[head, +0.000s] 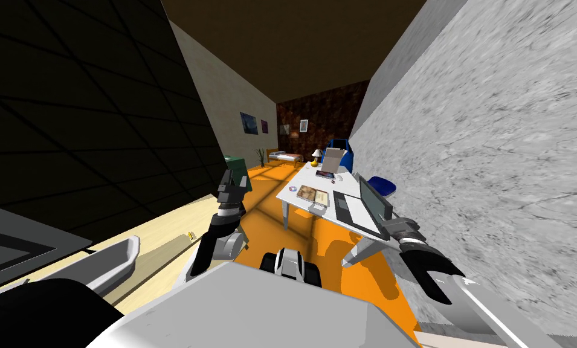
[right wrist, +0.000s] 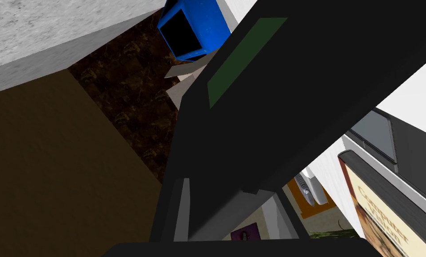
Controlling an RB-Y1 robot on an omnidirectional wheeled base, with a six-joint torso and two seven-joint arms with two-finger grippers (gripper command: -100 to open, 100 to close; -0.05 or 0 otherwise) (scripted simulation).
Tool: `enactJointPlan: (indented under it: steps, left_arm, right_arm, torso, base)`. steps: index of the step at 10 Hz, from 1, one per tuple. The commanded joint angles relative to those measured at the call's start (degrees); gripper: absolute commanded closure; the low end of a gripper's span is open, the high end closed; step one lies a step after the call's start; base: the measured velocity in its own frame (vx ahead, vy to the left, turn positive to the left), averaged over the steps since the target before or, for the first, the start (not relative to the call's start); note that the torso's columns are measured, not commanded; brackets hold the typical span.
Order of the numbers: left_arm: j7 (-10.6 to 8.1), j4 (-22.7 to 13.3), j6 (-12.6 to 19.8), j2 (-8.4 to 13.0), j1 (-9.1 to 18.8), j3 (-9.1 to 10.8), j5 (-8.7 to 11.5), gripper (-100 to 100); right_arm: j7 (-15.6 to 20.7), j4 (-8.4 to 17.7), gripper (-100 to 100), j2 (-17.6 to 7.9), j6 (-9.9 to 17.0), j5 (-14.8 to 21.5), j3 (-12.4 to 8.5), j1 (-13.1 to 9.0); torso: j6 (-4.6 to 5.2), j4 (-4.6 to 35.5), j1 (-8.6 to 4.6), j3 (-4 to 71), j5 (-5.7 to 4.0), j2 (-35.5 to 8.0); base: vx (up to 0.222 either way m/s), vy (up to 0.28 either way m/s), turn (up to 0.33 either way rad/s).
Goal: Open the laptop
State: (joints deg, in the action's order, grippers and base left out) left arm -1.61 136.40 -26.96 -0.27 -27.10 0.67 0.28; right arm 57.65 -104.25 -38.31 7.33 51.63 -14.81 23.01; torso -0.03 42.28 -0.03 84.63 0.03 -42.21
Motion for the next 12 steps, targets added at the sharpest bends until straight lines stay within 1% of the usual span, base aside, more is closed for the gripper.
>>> enactJointPlan:
  steps: [1, 6, 7, 10, 11, 12]
  left_arm:
    - [0.0, 0.0, 0.0, 0.0, 0.0, 0.0, 0.0, 0]
    - [0.0, 0.0, 0.0, 0.0, 0.0, 0.0, 0.0, 0]
    - [0.0, 0.0, 0.0, 0.0, 0.0, 0.0, 0.0, 0]
    - [0.0, 0.0, 0.0, 0.0, 0.0, 0.0, 0.0, 0]
    - [0.0, 0.0, 0.0, 0.0, 0.0, 0.0, 0.0, 0]
    - [0.0, 0.0, 0.0, 0.0, 0.0, 0.0, 0.0, 0]
  right_arm:
    - [1.2, -0.6, 100, 0.2, 0.4, 1.2, 0.3, 0.5]
    - [8.9, -1.4, 100, 4.8, 4.1, 10.5, 4.0, 0.5]
    - [8.9, -1.4, 100, 4.8, 4.1, 11.0, 4.0, 0.5]
    - [13.4, -1.8, 100, 7.6, 6.2, 16.4, 6.1, 0.4]
    - [13.4, -1.8, 100, 7.6, 6.2, 16.7, 6.1, 0.4]
    - [14.9, -1.9, 100, 8.5, 7.0, 18.6, 6.9, 0.3]
  torso:
    - [0.01, 0.0, 0.08, 0.0, 0.05, -0.1]
    - [0.06, 0.0, 0.02, -0.1, 0.01, -0.1]
    - [0.07, 0.0, 0.07, -0.1, 0.02, -0.1]
    - [0.02, 0.1, 0.18, -0.1, 0.08, -0.2]
    - [0.01, 0.1, 0.2, -0.1, 0.09, -0.2]
    - [0.05, 0.1, 0.2, -0.1, 0.11, -0.2]
  base:
    - [0.013, 0.024, 0.003]
    - [-0.001, -0.011, 0.052]
    - [0.002, -0.011, 0.016]
    - [0.0, -0.012, 0.041]
    - [-0.002, -0.007, 0.025]
    - [-0.001, -0.006, 0.024]
